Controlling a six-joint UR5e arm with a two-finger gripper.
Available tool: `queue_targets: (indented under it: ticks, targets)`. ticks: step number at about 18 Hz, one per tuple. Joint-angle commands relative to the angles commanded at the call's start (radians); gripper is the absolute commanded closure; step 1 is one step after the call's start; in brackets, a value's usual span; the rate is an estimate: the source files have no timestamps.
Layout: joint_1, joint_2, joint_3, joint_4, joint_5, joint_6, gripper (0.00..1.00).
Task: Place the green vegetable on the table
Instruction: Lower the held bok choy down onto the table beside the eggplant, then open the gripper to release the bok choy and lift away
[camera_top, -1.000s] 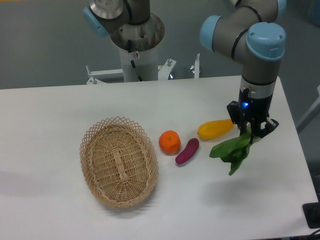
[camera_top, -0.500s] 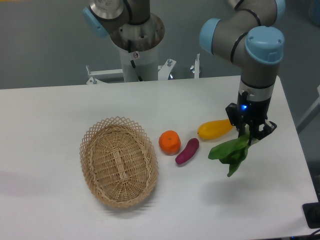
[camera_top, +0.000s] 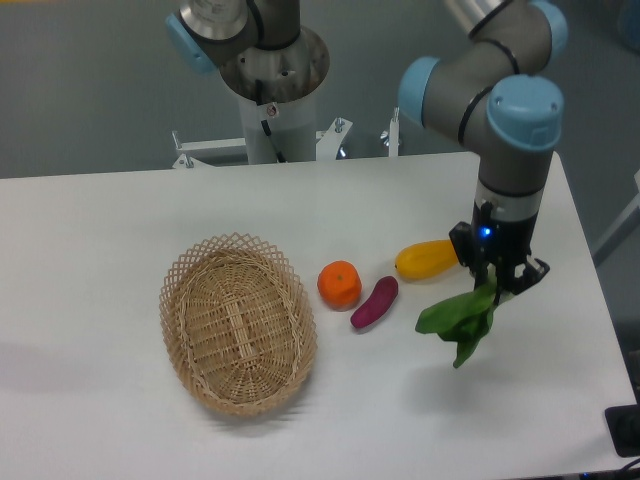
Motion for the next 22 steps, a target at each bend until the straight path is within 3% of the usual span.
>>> queue_targets:
  ticks: [2, 9, 17, 18, 20, 22]
  targets:
    - [-0.020, -0.028, 0.000, 0.046, 0.002, -0.068, 0.64]
    - [-0.057, -0.086, -0.005, 0.059, 0.000, -0.068, 0.64]
    - [-0.077, -0.082, -0.060, 0.063, 0.002, -0.045, 0.61]
    - [-0.077, -0.082, -0.060, 0.063, 0.002, -0.045, 0.52]
    - [-0.077, -0.080, -0.057, 0.063, 0.003, -0.045, 0.19]
    - [-0.077, -0.077, -0.058, 0.063, 0.015, -0.043, 0.04]
